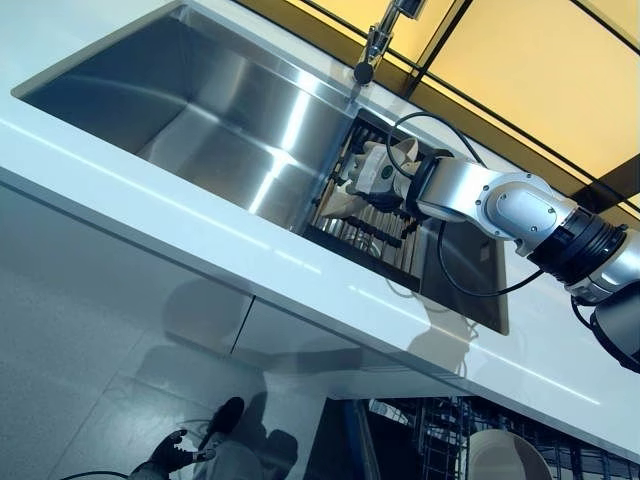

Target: Take plates into dishwasher

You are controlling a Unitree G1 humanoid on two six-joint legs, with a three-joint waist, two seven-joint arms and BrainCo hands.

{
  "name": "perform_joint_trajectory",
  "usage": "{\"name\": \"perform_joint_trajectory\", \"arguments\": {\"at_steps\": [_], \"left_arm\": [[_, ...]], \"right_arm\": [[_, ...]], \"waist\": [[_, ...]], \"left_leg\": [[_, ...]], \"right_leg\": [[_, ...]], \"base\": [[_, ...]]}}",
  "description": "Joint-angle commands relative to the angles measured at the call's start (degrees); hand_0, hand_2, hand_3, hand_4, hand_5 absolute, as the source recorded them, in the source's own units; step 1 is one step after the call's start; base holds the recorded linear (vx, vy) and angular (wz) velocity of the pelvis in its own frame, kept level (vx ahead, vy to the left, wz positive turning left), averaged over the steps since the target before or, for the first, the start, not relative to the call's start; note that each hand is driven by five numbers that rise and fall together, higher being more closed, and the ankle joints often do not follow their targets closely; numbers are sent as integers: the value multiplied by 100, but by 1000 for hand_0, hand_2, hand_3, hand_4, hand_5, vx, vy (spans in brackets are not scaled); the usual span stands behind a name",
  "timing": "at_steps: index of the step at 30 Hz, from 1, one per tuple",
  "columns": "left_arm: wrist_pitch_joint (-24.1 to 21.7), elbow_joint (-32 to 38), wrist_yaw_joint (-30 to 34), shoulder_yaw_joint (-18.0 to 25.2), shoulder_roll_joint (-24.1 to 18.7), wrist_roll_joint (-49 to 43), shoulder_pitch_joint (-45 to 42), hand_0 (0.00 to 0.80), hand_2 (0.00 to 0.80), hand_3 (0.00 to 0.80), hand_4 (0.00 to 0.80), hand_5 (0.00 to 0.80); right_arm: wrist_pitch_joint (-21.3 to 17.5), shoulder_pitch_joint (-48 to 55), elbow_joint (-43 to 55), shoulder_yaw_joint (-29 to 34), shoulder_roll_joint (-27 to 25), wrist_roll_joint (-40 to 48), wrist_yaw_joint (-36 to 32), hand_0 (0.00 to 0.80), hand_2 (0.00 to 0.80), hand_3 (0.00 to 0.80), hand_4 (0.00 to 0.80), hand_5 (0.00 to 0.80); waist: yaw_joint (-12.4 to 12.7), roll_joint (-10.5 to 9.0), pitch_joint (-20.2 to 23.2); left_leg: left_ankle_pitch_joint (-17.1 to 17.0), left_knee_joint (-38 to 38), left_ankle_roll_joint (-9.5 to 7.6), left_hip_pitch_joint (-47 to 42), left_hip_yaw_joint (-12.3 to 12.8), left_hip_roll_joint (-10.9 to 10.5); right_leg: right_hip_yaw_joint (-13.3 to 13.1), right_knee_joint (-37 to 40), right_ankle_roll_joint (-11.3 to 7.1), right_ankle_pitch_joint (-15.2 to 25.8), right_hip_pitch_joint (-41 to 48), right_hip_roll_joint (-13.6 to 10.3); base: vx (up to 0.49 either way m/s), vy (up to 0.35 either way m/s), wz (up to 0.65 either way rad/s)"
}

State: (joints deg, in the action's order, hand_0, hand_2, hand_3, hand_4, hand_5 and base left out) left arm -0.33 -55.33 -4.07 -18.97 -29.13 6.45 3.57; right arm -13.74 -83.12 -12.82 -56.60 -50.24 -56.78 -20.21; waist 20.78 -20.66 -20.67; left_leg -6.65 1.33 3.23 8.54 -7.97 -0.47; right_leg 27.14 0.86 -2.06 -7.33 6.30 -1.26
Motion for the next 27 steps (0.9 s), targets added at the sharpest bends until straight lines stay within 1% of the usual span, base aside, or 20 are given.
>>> {"name": "perform_joint_trajectory", "arguments": {"at_steps": [1, 4, 6, 7, 8, 9, 10, 13, 15, 16, 19, 20, 22, 23, 24, 25, 27], "left_arm": [[-94, -2, -122, 130, 40, -16, -254, 0, 0, 0, 0, 0], [-83, -32, -141, 160, 55, 80, -266, 0, 0, 0, 0, 0], [-71, -106, -159, 288, 86, 83, -344, 0, 0, 0, 0, 0], [-67, -110, -165, 296, 87, 63, -354, 0, 0, 0, 0, 0], [-67, -119, -167, 309, 88, 15, -384, 0, 0, 0, 0, 0], [-86, -131, -168, 315, 99, -13, -411, 0, 0, 0, 0, 0], [-98, -136, -163, 324, 97, -12, -432, 0, 0, 0, 0, 0], [-147, -128, -117, 366, 105, -76, -505, 0, 0, 0, 0, 0], [-160, -142, -90, 371, 108, -81, -526, 0, 0, 0, 0, 0], [-193, -166, -49, 367, 107, -104, -559, 0, 0, 0, 0, 0], [-226, -228, -17, 358, 113, -155, -557, 0, 0, 0, 0, 0], [-228, -239, -11, 354, 115, -156, -552, 0, 0, 0, 0, 0], [-229, -285, 26, 328, 139, -189, -548, 0, 0, 0, 0, 0], [-235, -292, 27, 325, 141, -193, -549, 0, 0, 0, 0, 0], [-262, -344, 48, 306, 169, -249, -555, 0, 0, 0, 0, 0], [-271, -357, 49, 303, 169, -252, -555, 0, 0, 0, 0, 0], [-307, -426, 106, 285, 197, -283, -553, 0, 0, 0, 0, 0]], "right_arm": [[224, -151, -92, 184, -298, 5, 133, 800, 800, 800, 800, 800], [321, -106, -143, 220, -370, 64, 166, 800, 800, 800, 800, 800], [404, 1, -328, 312, -583, 193, 335, 800, 800, 800, 800, 800], [413, 23, -383, 338, -645, 207, 408, 800, 800, 800, 800, 800], [420, 59, -455, 368, -741, 239, 555, 800, 800, 800, 800, 800], [437, 95, -501, 426, -873, 317, 636, 800, 800, 800, 800, 800], [423, 122, -532, 445, -959, 368, 672, 800, 800, 800, 800, 800], [540, 301, -699, 608, -1271, 560, 868, 800, 800, 800, 800, 800], [496, 381, -769, 664, -1401, 609, 996, 800, 800, 800, 800, 800], [498, 509, -906, 773, -1637, 716, 1145, 800, 800, 800, 800, 800], [528, 636, -1020, 878, -1831, 757, 1224, 800, 800, 800, 800, 800], [540, 649, -1027, 884, -1850, 772, 1236, 800, 800, 800, 800, 800], [540, 752, -1106, 960, -2074, 924, 1384, 800, 800, 800, 800, 800], [577, 770, -1114, 974, -2096, 970, 1394, 800, 800, 800, 800, 800], [640, 879, -1153, 1078, -2206, 1100, 1461, 800, 800, 800, 800, 800], [668, 910, -1158, 1109, -2222, 1138, 1473, 800, 800, 800, 800, 800], [889, 1087, -1230, 1297, -2421, 1749, 1551, 800, 800, 800, 800, 800]], "waist": [[-83, 118, 315], [-139, 124, 381], [-262, 112, 520], [-301, 105, 549], [-349, 105, 595], [-432, 112, 660], [-476, 122, 690], [-637, 191, 778], [-701, 227, 817], [-832, 303, 899], [-974, 384, 1003], [-985, 395, 1017], [-1125, 492, 1144], [-1131, 501, 1158], [-1218, 561, 1237], [-1225, 568, 1249], [-1366, 664, 1364]], "left_leg": [[464, 367, -161, -537, 410, 135], [498, 367, -173, -598, 437, 130], [568, 367, -201, -693, 501, 128], [547, 367, -214, -687, 515, 124], [596, 367, -219, -743, 564, 141], [583, 367, -243, -751, 591, 128], [598, 367, -253, -776, 613, 128], [668, 367, -289, -892, 732, 135], [695, 367, -307, -944, 779, 132], [746, 367, -336, -1042, 849, 121], [806, 367, -369, -1147, 929, 106], [814, 367, -372, -1160, 942, 107], [866, 367, -395, -1263, 1015, 94], [873, 367, -397, -1273, 1025, 93], [908, 367, -408, -1330, 1065, 81], [917, 366, -409, -1342, 1074, 81], [974, 357, -432, -1417, 1144, 54]], "right_leg": [[-200, -273, -469, 594, -271, -105], [-247, -233, -485, 625, -246, -107], [-354, -155, -527, 685, -211, -107], [-362, -142, -541, 720, -222, -116], [-419, -139, -552, 719, -203, -107], [-456, -136, -568, 756, -226, -118], [-488, -137, -573, 762, -226, -117], [-630, -145, -606, 797, -223, -134], [-689, -154, -619, 809, -221, -139], [-801, -173, -644, 824, -218, -156], [-945, -179, -655, 829, -217, -164], [-964, -180, -655, 829, -215, -163], [-1103, -170, -662, 823, -185, -162], [-1120, -167, -663, 823, -181, -160], [-1198, -153, -665, 826, -168, -157], [-1218, -148, -667, 828, -164, -154], [-1380, -94, -666, 826, -129, -136]], "base": [[0, 0, 0], [-1, -3, -2], [-1, -31, -11], [3, -45, -15], [-24, -16, -16], [-15, -16, -16], [-31, 2, -19], [-34, -4, -28], [-25, 3, -31], [-27, 0, -22], [-19, -7, -29], [9, -5, -29], [14, -7, -23], [24, -12, -28], [25, -11, -27], [41, -14, -33], [35, -4, -31]]}}
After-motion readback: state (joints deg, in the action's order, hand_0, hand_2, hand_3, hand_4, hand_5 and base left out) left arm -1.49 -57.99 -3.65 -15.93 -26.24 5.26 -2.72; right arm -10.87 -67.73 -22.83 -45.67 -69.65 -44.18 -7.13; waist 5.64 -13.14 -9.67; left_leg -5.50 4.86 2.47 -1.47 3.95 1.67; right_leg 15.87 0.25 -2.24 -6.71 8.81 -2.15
